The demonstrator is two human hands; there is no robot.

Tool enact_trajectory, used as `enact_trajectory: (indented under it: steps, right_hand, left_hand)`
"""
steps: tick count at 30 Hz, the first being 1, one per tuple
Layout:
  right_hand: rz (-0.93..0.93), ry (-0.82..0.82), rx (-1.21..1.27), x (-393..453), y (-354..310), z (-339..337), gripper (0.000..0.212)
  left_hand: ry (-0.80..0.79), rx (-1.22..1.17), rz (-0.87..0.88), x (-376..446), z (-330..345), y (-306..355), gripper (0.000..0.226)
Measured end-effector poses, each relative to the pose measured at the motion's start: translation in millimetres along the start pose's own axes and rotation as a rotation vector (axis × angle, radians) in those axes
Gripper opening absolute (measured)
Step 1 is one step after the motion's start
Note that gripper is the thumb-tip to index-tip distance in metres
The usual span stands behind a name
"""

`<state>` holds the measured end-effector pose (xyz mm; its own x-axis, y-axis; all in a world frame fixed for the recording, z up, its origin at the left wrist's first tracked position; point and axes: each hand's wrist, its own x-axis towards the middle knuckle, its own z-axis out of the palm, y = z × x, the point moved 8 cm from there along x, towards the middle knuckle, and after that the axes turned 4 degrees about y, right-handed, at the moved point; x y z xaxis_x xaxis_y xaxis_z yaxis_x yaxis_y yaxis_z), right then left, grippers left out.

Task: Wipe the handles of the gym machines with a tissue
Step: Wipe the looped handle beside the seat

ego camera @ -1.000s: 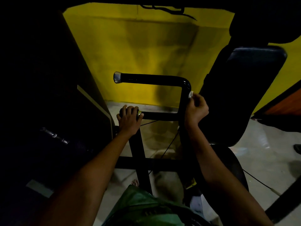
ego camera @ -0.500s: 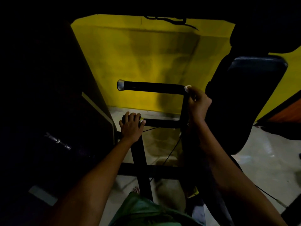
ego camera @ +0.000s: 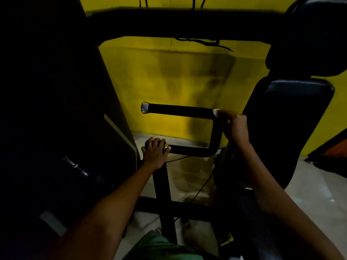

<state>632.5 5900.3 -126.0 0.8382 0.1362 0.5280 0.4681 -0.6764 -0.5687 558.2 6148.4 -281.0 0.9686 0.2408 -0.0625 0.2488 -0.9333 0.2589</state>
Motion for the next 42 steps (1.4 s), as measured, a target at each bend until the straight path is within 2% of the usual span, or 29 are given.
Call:
enact_trajectory:
  steps: [3, 6, 9, 12, 14, 18, 21, 24, 27, 30, 34, 39, 42]
  right_hand:
    - [-0.026, -0.025, -0.017, 13.1, -11.1, 13.5, 0.022]
    - [-0.218, -0.146, 0.033, 13.7, -52.5, 38.7, 0.023]
    - [-0.369, -0.217, -0.008, 7.6, -46.6, 33.5, 0.023]
    - [-0.258, -0.223, -0.016, 15.8, -28.3, 24.9, 0.028]
    - [-0.205, -0.209, -0.011, 24.3, -39.0, 37.7, 0.031]
    - [-0.347, -0.243, -0.083, 19.8, -77.9, 62.5, 0.026]
    - [-0.467, -0.305, -0.026, 14.2, -67.1, 57.5, 0.026]
    - [-0.417, -0.299, 0.005, 29.7, -47.5, 57.2, 0.025]
    - [-0.359, -0.339, -0.046, 35.2, -67.3, 73.1, 0.020]
    - [-0.429, -0.358, -0.132, 25.5, -87.9, 83.0, 0.023]
    - [-0.562, -0.347, 0.053, 23.2, -74.6, 63.2, 0.022]
    - [-0.386, -0.383, -0.026, 43.3, -85.5, 93.7, 0.023]
    - [-0.459, -0.380, -0.025, 33.0, -102.6, 106.7, 0.018]
  left_hand:
    - [-0.010, 0.001, 0.000, -0.7, 0.2, 0.5, 0.046]
    - [-0.033, -0.003, -0.009, -0.6, 0.9, -0.8, 0.047]
    - [-0.053, 0.003, -0.014, 0.2, 2.1, -1.1, 0.048]
    - [-0.050, 0.011, -0.020, 1.4, 1.2, -1.2, 0.049]
    - [-0.057, 0.026, -0.026, 2.2, 2.0, -0.2, 0.050]
    - [-0.091, 0.037, -0.047, 1.6, 1.7, -0.8, 0.051]
    - [-0.095, 0.038, -0.046, 1.3, 2.1, -0.7, 0.051]
    - [-0.066, 0.052, -0.045, 0.4, -0.3, 1.3, 0.050]
    - [-0.064, 0.051, -0.044, 0.8, 0.8, 1.1, 0.050]
    - [-0.071, 0.043, -0.048, 0.5, 1.3, -0.8, 0.052]
    - [-0.050, 0.027, -0.045, 1.2, 1.7, -1.2, 0.051]
    - [-0.056, 0.015, -0.050, 1.3, 2.7, -1.5, 0.050]
    - [-0.066, 0.017, -0.057, 2.1, 2.8, -2.9, 0.050]
